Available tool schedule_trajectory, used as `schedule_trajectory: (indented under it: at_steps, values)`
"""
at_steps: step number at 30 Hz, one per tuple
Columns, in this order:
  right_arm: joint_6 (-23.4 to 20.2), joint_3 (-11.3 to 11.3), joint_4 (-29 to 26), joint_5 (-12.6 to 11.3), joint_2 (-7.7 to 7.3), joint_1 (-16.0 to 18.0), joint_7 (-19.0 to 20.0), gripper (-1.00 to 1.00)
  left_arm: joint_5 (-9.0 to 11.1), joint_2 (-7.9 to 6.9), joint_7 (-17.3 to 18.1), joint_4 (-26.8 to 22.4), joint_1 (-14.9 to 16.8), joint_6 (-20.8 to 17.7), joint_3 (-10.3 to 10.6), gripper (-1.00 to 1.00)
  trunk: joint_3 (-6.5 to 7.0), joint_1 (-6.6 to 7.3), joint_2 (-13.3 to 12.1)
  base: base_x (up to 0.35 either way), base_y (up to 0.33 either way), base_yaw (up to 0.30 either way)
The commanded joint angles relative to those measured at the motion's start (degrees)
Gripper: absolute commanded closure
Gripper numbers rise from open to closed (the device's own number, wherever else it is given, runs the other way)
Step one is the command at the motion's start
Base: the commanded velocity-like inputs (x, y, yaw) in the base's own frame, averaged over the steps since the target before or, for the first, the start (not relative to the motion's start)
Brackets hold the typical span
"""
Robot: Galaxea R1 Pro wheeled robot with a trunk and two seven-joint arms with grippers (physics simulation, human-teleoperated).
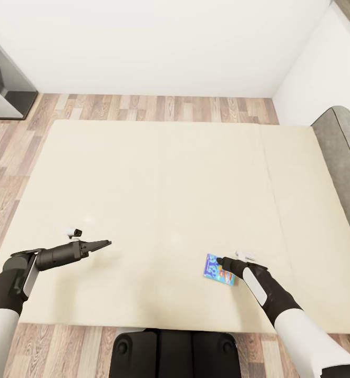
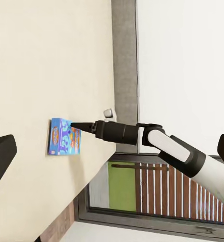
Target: Put all the toys in the child's room - the three board games (two on the bed and one on the table), the two jigsaw puzzles on the table, and the tennis ball on the table - inside the toy box on the table in the child's room.
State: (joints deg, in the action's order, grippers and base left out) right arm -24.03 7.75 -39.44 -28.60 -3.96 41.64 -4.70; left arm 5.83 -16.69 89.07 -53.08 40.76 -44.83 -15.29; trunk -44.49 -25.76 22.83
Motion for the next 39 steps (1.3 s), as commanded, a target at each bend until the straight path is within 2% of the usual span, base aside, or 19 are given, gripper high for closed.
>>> schedule_trajectory:
  at_steps: [1,13,29,39]
  values:
    - [-0.2,0.3,-0.1,-0.6,-0.08,0.0,-0.5,-1.0,0.0,-0.01,0.2,0.0,0.0,-0.6,0.0,-1.0,-0.14,-0.03,0.1,0.0,0.0,0.0]
    - [-0.2,0.3,-0.2,-0.6,-0.08,0.0,-0.4,-1.0,0.0,-0.01,0.2,0.0,0.0,-0.6,0.0,-1.0,-1.04,-0.03,0.1,0.0,0.0,0.0]
    - [-0.2,0.4,-0.7,-0.7,-0.02,0.0,-0.3,-1.0,0.0,0.0,0.2,0.0,0.0,-0.6,0.0,-1.0,-1.1,-0.03,0.1,0.0,0.0,0.0]
    - [-0.2,0.5,-0.8,-0.7,0.62,-0.1,0.0,-1.0,-0.1,0.36,0.2,0.0,0.0,-0.6,0.0,-1.0,-1.1,-0.03,0.1,0.0,0.0,0.0]
